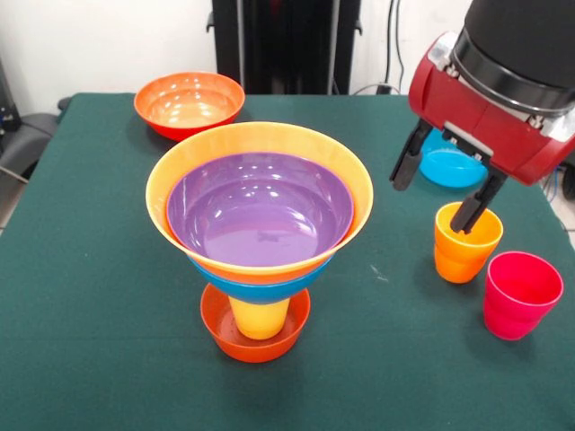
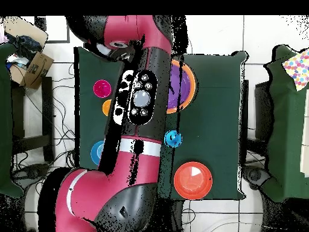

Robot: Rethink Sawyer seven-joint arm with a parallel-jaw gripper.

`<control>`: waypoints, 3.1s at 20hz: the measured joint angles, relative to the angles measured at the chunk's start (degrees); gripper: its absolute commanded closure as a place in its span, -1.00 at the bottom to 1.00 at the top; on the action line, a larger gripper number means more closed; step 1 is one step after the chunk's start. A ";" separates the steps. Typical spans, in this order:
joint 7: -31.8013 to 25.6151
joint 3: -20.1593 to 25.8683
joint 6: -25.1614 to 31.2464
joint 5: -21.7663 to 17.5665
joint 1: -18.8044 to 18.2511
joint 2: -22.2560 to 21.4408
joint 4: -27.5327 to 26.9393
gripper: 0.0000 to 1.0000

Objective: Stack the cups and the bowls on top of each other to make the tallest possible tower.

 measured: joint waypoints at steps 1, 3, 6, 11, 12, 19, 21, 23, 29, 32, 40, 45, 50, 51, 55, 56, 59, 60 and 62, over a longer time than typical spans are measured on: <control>0.09 -0.02 0.00 0.12 0.00 0.11 -0.01 -1.00; 0.54 -0.07 0.00 0.56 0.04 0.48 0.01 -1.00; 2.50 -0.20 -0.01 1.24 0.31 1.01 0.37 -1.00; 7.22 -0.51 -0.19 1.35 0.95 1.09 1.59 -1.00; 8.08 -0.52 -0.27 1.35 1.05 1.08 1.73 -1.00; 13.25 -0.54 -0.40 1.36 2.12 0.61 3.54 -1.00; 13.25 -0.54 -0.43 1.37 2.41 0.40 4.16 -1.00; 13.25 -0.53 -0.54 1.36 2.69 0.18 4.89 -1.00; 13.25 0.38 -3.05 1.36 4.00 -1.75 10.09 -1.00; 13.25 1.75 -6.97 1.31 4.74 -3.94 15.22 -1.00; 13.25 3.48 -15.60 1.15 6.07 -8.06 25.72 -1.00; 13.25 4.48 -17.81 0.99 6.25 -9.47 29.39 -1.00; 13.25 5.47 -17.86 0.82 6.26 -10.09 30.82 -1.00; 13.25 5.82 -17.86 0.78 6.26 -10.34 31.16 -1.00; 13.25 6.67 -17.87 0.64 6.26 -10.90 32.08 -1.00; 13.25 7.08 -18.03 0.62 6.26 -11.02 32.45 -1.00; 13.25 7.72 -18.76 0.52 6.26 -11.15 32.81 -1.00; 13.25 8.01 -19.30 0.45 6.26 -11.20 32.94 -1.00; 13.25 8.44 -20.19 0.37 6.26 -11.25 33.09 -1.00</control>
